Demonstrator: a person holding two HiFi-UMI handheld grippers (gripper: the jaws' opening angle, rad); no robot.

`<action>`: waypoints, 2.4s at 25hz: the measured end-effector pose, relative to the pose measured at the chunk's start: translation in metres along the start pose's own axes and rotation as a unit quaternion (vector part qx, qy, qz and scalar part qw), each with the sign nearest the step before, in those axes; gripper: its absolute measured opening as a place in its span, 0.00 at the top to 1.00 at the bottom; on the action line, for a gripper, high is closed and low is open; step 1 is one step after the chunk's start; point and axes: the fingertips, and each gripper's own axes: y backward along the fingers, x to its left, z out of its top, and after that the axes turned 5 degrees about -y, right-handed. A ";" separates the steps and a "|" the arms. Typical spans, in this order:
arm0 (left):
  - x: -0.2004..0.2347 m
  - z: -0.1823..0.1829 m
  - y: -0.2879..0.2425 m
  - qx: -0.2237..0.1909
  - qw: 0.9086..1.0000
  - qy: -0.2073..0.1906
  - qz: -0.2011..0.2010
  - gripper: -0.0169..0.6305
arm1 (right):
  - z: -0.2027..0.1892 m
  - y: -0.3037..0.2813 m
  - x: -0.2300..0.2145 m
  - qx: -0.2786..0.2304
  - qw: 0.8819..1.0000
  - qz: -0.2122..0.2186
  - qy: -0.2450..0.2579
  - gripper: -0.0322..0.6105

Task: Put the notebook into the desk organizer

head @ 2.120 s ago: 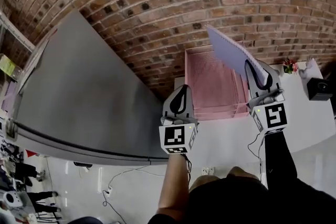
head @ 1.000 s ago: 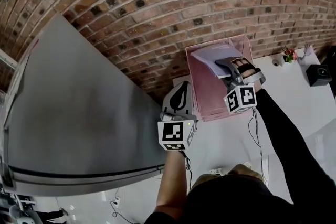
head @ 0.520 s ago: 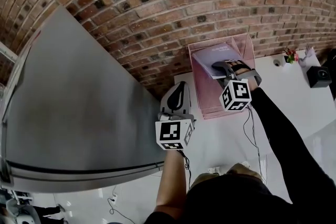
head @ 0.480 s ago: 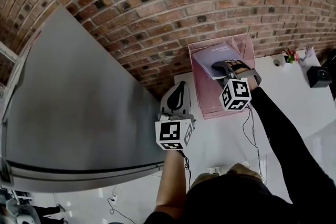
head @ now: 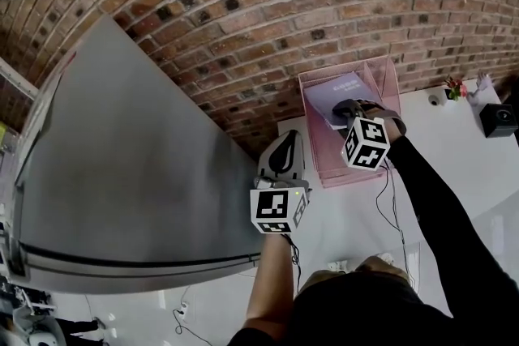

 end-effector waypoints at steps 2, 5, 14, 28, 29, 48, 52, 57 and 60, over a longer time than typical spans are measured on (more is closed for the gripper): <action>0.002 0.001 0.001 0.000 1.000 -0.001 0.002 0.94 | 0.001 -0.001 0.004 -0.001 1.000 0.009 -0.008 0.83; 0.004 0.000 0.001 -0.001 1.000 0.003 0.004 0.94 | -0.001 -0.001 0.011 0.002 1.000 0.020 -0.014 0.82; 0.006 -0.002 -0.003 0.003 1.000 0.003 0.004 0.94 | -0.002 -0.003 0.024 -0.002 0.998 0.055 -0.032 0.66; -0.002 -0.002 -0.007 0.004 1.000 0.004 0.000 0.94 | -0.007 -0.001 0.051 0.003 0.992 0.120 -0.046 0.55; -0.002 -0.002 -0.007 0.004 1.000 0.004 0.000 0.94 | -0.008 0.000 0.053 0.005 0.991 0.123 -0.045 0.54; -0.011 -0.001 -0.002 0.007 1.000 0.009 -0.005 0.94 | -0.001 0.014 0.088 -0.009 0.982 0.179 -0.055 0.52; -0.012 -0.003 -0.001 0.008 1.000 0.012 -0.006 0.94 | 0.002 0.018 0.086 -0.019 0.983 0.171 -0.066 0.52; -0.016 -0.003 -0.002 0.009 1.000 0.012 -0.011 0.94 | 0.001 0.023 0.085 -0.020 0.983 0.165 -0.073 0.52; -0.019 -0.004 -0.002 0.011 1.000 0.010 -0.016 0.94 | -0.001 0.025 0.082 -0.025 0.986 0.149 -0.075 0.52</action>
